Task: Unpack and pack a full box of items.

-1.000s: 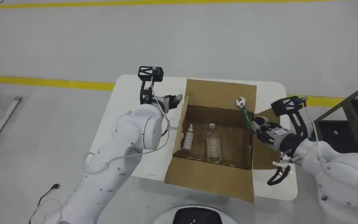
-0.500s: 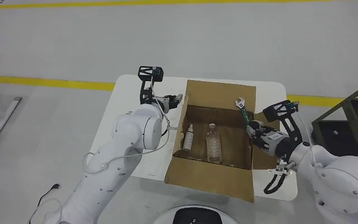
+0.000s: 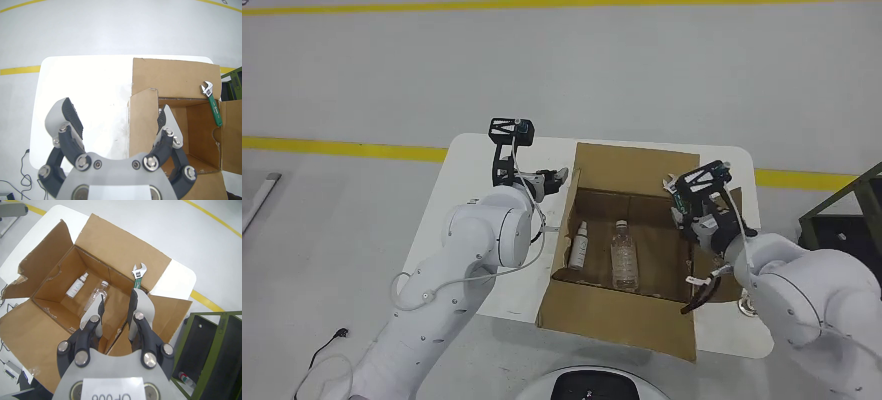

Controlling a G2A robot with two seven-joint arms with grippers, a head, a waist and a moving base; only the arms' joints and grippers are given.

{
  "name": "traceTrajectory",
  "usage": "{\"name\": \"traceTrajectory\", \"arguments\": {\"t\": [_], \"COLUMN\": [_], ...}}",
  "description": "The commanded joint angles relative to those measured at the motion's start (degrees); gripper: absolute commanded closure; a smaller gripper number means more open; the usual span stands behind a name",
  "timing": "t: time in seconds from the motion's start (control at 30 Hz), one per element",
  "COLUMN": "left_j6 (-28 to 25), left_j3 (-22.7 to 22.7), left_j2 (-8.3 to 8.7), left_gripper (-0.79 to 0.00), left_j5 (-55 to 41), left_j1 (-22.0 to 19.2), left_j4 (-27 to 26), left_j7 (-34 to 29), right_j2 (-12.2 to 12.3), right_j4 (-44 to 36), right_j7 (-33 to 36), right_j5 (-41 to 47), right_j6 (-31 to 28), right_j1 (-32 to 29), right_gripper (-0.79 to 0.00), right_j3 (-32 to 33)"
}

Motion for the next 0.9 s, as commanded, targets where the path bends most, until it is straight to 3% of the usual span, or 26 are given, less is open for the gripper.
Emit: {"name": "traceTrajectory", "arguments": {"t": [0.0,0.5,0.87], "left_j6": [0.0,0.0,0.0], "left_j3": [0.0,0.0,0.0], "left_j2": [0.0,0.0,0.0], "left_gripper": [-0.785,-0.785,-0.785], "left_j5": [0.0,0.0,0.0], "left_j1": [0.0,0.0,0.0], "left_j4": [0.0,0.0,0.0], "left_j7": [0.0,0.0,0.0], "right_j2": [-0.09,-0.77,-1.54], "right_j4": [1.25,9.88,13.87], "right_j7": [0.22,3.71,4.39], "right_j5": [-2.19,-7.05,-8.43], "right_j6": [0.48,3.86,6.64], "right_j1": [1.32,6.15,6.56], "right_gripper": [-0.314,-0.379,-0.376], "right_j3": [-1.09,-2.97,-5.59]}}
